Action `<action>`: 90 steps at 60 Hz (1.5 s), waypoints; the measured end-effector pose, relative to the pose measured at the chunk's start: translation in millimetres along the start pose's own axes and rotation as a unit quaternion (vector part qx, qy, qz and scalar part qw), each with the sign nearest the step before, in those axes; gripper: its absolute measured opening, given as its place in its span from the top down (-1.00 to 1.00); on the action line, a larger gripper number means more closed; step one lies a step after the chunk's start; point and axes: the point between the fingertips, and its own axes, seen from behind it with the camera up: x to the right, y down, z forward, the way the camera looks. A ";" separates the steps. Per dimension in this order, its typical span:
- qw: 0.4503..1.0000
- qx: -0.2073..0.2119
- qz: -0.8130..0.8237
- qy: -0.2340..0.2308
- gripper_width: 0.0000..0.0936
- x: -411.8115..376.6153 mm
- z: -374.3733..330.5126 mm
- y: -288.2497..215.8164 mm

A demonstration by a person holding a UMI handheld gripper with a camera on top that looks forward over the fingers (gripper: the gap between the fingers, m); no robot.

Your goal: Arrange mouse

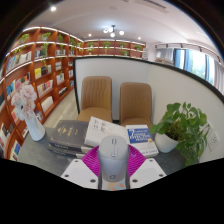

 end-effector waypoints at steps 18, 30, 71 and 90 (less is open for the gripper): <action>0.988 -0.151 0.005 -0.023 0.34 -6.9 69.1 189.7; 0.990 -0.135 0.028 -0.026 0.19 -9.2 69.7 202.8; 0.999 -0.024 0.024 0.022 -0.78 1.5 -98.0 86.1; 0.998 0.045 0.042 0.024 -0.77 -22.1 -214.5 62.0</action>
